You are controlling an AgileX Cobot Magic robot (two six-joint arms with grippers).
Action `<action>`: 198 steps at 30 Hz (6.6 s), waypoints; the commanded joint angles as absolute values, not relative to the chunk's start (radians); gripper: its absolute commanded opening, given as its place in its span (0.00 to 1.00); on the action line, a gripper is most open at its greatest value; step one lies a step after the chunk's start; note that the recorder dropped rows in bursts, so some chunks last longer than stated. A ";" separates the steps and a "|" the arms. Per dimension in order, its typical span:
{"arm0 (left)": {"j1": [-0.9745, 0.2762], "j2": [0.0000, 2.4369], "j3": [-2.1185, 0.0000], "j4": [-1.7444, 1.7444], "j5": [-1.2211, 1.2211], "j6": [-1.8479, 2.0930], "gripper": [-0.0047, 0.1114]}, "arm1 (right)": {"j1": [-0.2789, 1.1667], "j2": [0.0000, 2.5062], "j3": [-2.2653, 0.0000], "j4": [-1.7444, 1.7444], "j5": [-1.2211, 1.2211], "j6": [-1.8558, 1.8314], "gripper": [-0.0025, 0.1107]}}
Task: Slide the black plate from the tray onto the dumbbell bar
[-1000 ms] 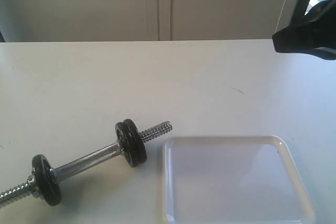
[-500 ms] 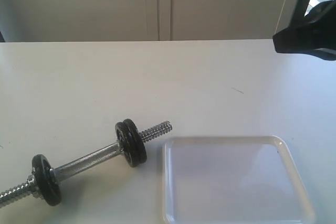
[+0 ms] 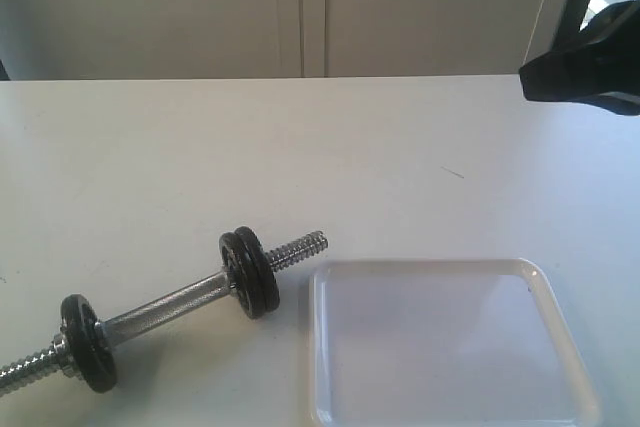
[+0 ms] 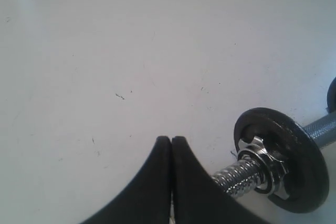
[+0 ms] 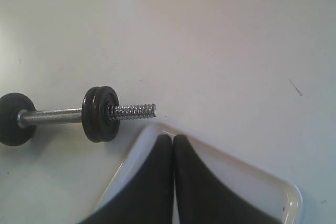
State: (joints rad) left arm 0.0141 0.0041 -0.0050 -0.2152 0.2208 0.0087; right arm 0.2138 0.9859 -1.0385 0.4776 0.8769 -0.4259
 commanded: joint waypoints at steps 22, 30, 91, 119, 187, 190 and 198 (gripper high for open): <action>0.004 0.000 0.000 -0.080 0.209 0.000 0.04 | 0.209 0.901 -1.034 0.497 0.869 -0.390 0.02; 0.004 0.000 0.000 -0.080 0.209 0.000 0.04 | 0.209 0.718 -1.022 0.445 0.867 -0.390 0.02; 0.004 0.000 0.000 -0.080 0.209 0.000 0.04 | 0.215 0.000 0.000 0.355 0.364 -0.324 0.02; 0.004 0.000 0.000 -0.080 0.209 0.000 0.04 | 0.076 0.000 0.000 0.000 0.350 0.000 0.02; -0.072 0.000 0.000 -0.080 0.209 0.000 0.04 | 0.150 0.000 0.000 0.008 0.342 -0.011 0.02; -0.072 0.000 0.000 -0.080 0.209 0.000 0.04 | 0.150 0.000 0.000 0.008 0.342 -0.011 0.02; -0.072 0.000 0.000 -0.080 0.209 0.000 0.04 | 0.150 0.000 0.000 0.008 0.342 -0.011 0.02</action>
